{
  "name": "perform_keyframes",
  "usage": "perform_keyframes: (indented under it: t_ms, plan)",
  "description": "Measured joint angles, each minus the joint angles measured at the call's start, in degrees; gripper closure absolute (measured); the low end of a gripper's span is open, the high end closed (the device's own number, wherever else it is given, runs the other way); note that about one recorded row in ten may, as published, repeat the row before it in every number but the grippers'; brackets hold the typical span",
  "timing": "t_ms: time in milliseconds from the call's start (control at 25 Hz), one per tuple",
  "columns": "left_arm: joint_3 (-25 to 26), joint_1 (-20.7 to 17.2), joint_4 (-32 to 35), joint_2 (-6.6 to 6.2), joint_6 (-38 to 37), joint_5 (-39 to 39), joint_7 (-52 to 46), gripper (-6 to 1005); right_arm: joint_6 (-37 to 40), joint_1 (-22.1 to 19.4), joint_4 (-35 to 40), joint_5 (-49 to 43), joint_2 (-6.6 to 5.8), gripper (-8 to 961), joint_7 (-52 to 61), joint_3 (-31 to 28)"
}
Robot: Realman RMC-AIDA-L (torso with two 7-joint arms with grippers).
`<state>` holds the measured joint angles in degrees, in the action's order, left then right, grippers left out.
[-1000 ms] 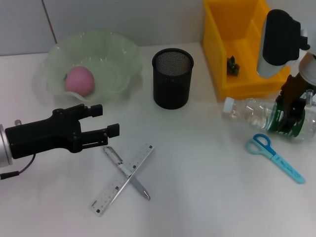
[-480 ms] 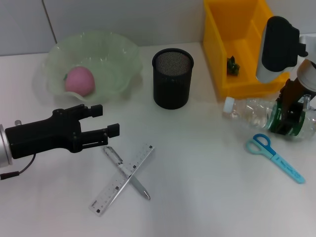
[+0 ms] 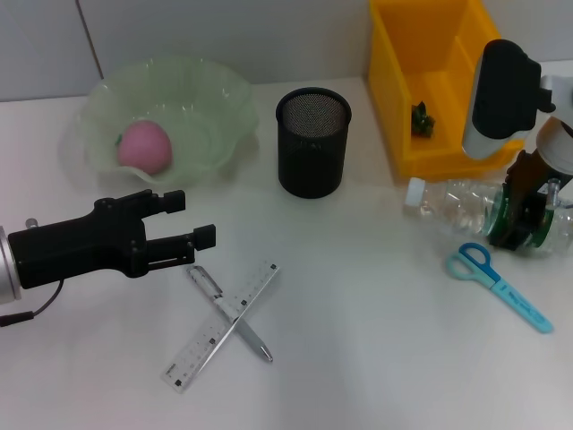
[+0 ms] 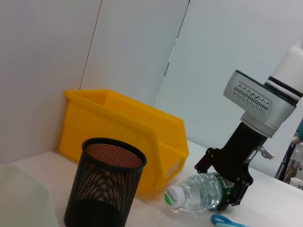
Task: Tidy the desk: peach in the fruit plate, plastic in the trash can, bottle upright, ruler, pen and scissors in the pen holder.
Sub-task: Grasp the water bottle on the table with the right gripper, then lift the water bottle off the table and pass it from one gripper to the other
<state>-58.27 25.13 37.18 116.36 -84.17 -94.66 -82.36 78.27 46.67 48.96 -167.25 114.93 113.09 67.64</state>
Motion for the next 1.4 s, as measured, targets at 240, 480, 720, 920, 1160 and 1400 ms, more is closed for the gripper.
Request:
perform_keyframes:
  t_ms: [240, 480, 720, 920, 1160, 1400]
  plan:
    - [0.0, 0.0, 0.0, -0.04, -0.18, 0.0, 0.0, 174, -0.67, -0.52, 0.0, 0.0, 0.12, 191, 0.28, 0.04]
    - [0.0, 0.0, 0.28, -0.16, -0.63, 0.0, 0.01, 174, -0.92, -0.78, 0.76, 0.01, 0.24, 191, 0.36, -0.46]
    - [0.0, -0.13, 0.49, -0.14, -0.8, 0.0, 0.0, 174, -0.93, -1.49, 2.47, 0.01, 0.24, 191, 0.37, -0.52]
    - [0.0, -0.36, 0.52, -0.11, -1.14, 0.0, -0.03, 174, -0.09, -2.89, 6.29, 0.0, 0.61, 191, 0.32, -0.57]
    - [0.05, -0.75, 0.61, -0.03, -1.29, 0.0, 0.12, 174, 1.34, -4.07, 9.54, 0.39, 1.52, 190, -1.14, -0.72]
    - [0.12, -0.88, 0.61, -0.18, -1.5, 0.0, 0.16, 174, 2.07, -4.2, 9.84, 1.31, 1.86, 190, -2.36, -0.76]
